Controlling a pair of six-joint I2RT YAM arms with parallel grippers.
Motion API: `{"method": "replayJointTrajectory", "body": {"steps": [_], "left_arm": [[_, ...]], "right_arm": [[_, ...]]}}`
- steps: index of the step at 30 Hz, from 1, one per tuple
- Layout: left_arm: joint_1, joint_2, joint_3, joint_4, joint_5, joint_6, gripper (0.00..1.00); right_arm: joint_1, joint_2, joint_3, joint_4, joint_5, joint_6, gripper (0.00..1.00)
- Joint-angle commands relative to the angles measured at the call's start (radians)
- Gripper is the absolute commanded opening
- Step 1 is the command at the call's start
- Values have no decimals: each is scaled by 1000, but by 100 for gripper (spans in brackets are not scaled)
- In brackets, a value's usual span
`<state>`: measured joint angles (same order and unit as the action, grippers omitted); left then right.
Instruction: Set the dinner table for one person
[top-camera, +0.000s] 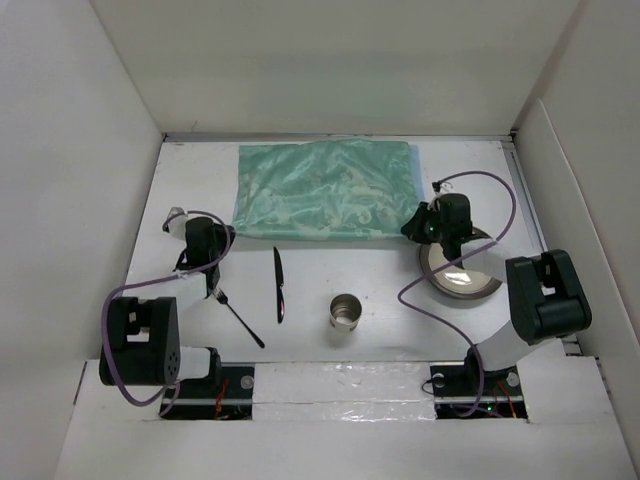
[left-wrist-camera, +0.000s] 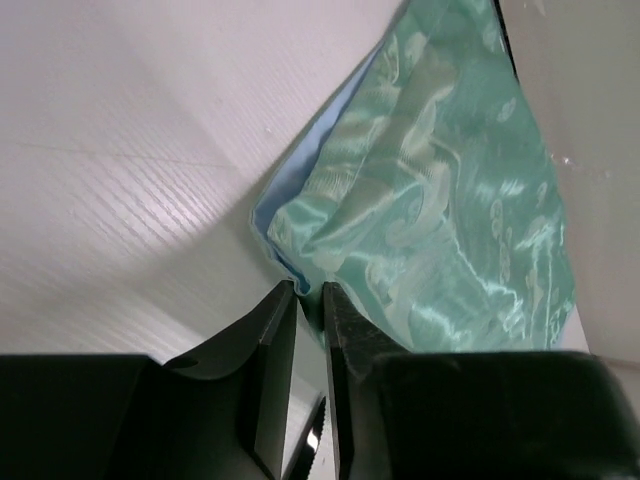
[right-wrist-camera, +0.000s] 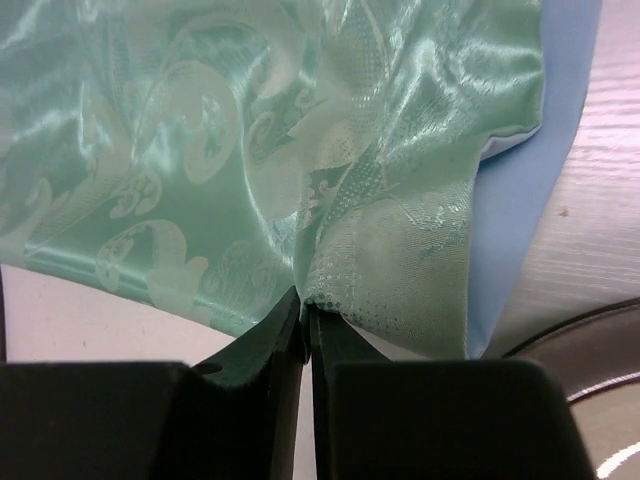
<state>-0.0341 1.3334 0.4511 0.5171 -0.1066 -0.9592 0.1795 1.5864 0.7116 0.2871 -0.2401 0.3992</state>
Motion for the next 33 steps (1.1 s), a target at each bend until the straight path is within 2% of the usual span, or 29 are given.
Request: {"method": "replayJointTrajectory", "body": {"steps": [1,5,8,11,13,15,16,19,22,23,25,30,33], "left_arm": [[7,-60,-19,-11,-71,-9,15],[7,-72,-12,-48,-70,-22,17],[7,-102,-31,-94,-110,-45,18],[7,-144,-54,-74,-101,-46,18],[7,-209,-52,-84,-117,-46,18],[-42,-307,-37,-161,-181,-49,18],[-61,-339,-25,-170,-229,-38,18],[-121,-462,-2,-183,-232,-30,19],[-121,-556,32,-170,-32,-30,19],[-121,-572,47,-184,11,-23,19],[-121,-623,87,-201,101,3,20],[-121,-712,126,-273,323,137,20],[-121,-744,139,-310,467,216,21]], "right_arm": [[26,-57,5,-28,108,-14,12],[51,-54,8,-58,133,4,15],[84,-31,6,-85,165,18,26],[109,-22,3,-91,176,27,30],[118,-42,-8,-91,203,33,35],[118,-106,-6,-104,217,35,39],[118,-133,0,-135,234,35,45],[129,-236,34,-218,307,23,50],[129,-348,40,-278,361,13,61],[129,-376,35,-282,378,13,68],[129,-465,5,-320,421,21,76],[63,-643,-96,-382,531,110,76],[-6,-761,-172,-456,604,182,67]]}}
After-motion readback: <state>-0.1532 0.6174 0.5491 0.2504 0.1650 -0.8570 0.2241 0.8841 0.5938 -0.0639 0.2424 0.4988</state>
